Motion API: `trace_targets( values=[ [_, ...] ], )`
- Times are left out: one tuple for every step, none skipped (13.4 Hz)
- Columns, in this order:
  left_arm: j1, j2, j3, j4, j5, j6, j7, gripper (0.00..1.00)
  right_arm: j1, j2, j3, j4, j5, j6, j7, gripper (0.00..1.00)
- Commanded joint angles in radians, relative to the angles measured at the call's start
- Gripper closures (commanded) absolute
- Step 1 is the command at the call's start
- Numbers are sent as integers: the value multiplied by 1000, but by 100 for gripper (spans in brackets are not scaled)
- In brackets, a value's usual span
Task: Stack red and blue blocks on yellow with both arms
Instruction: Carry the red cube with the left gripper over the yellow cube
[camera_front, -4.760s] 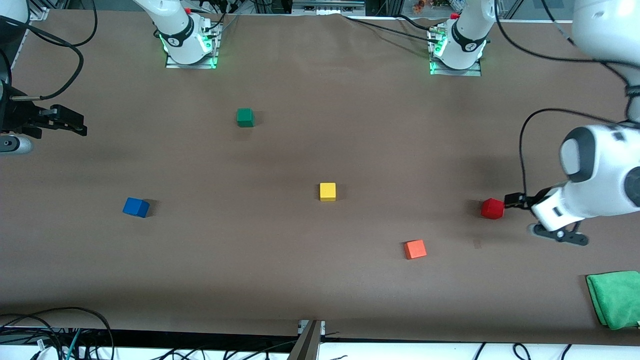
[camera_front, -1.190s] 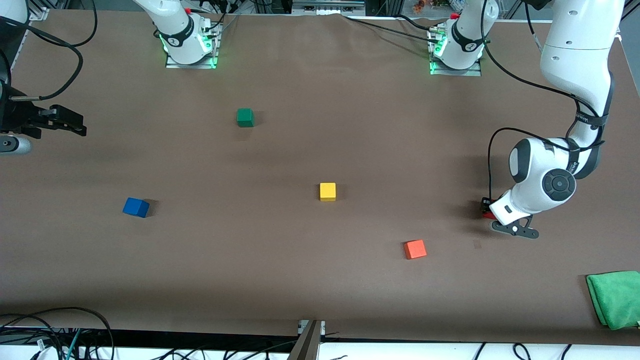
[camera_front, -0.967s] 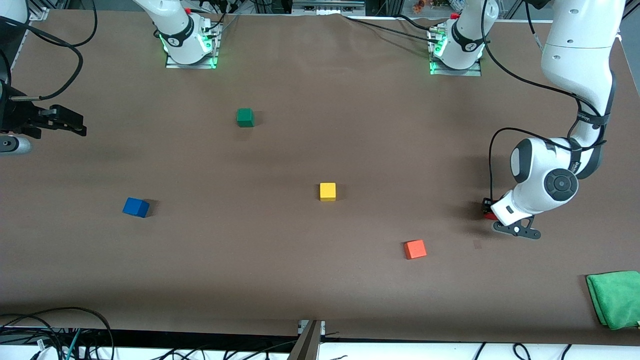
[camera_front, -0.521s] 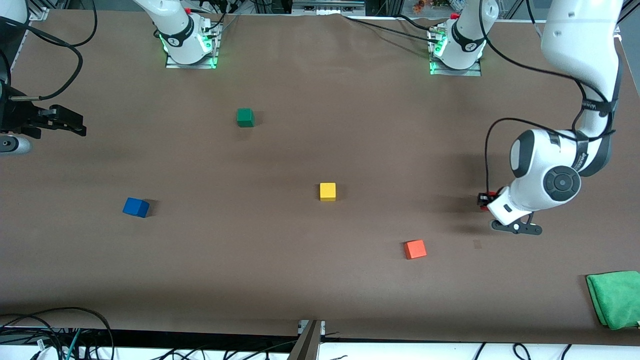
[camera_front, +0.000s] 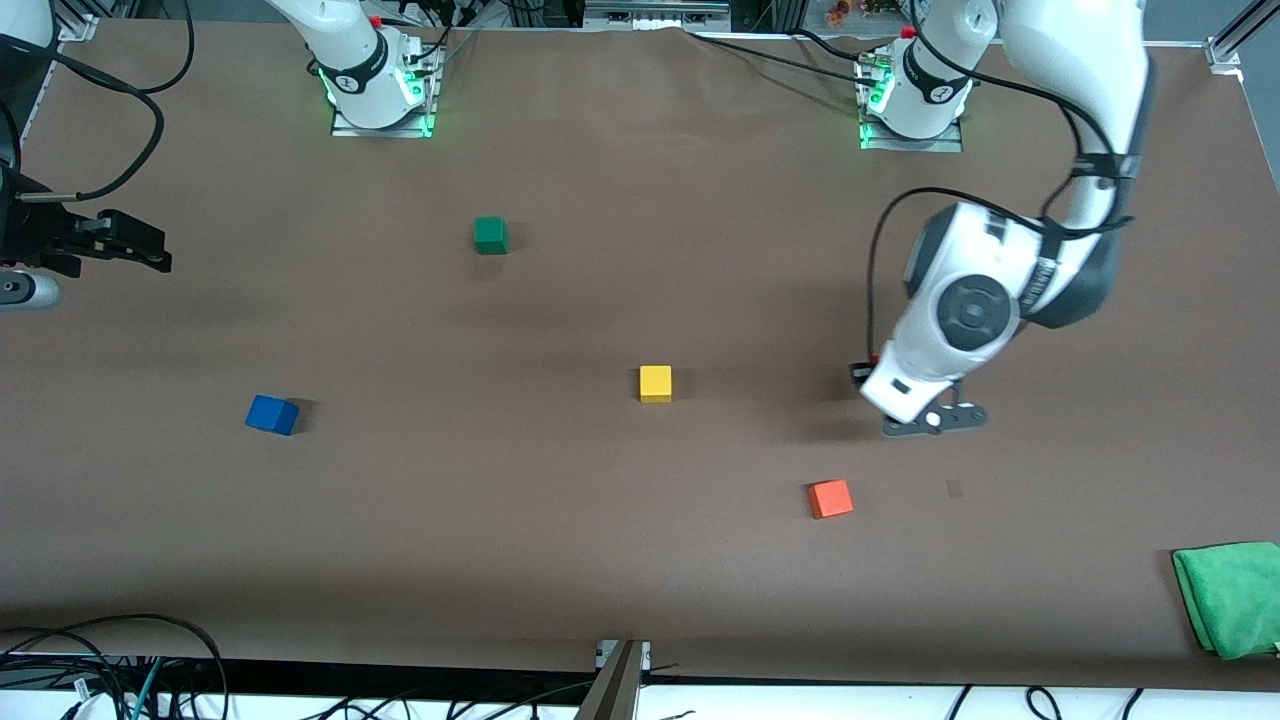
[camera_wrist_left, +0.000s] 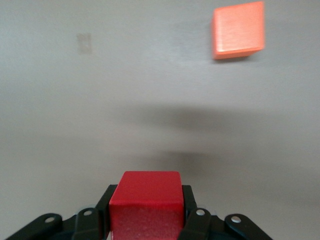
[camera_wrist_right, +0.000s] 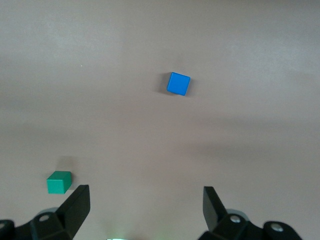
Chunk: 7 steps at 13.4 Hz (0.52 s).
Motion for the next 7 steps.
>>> trace_targets(
  values=[
    [-67,19,13,61,13,-21,-159,81,-6,5,-1,18,17,-7,-4,0],
    [-76,16,13,78,7,-42,-205,81,-6,5,-1,18,17,-7,-4,0],
    [-87,16,12,110,-26,-85,-234,81,-6,5,-1,18,17,-7,-4,0],
    [-113,19,10,148,-67,-114,-260,81,-6,5,-1,18,17,-7,-3,0],
    [-142,28,10,168,-91,-121,-313,81,-4,5,-1,18,17,-7,-1,0],
    [-174,43,10,185,-92,-121,-382,81,-4,5,-1,18,17,-7,0,0],
    [-211,71,10,216,-92,-121,-447,81,-4,5,-1,18,17,-7,0,0]
  ],
)
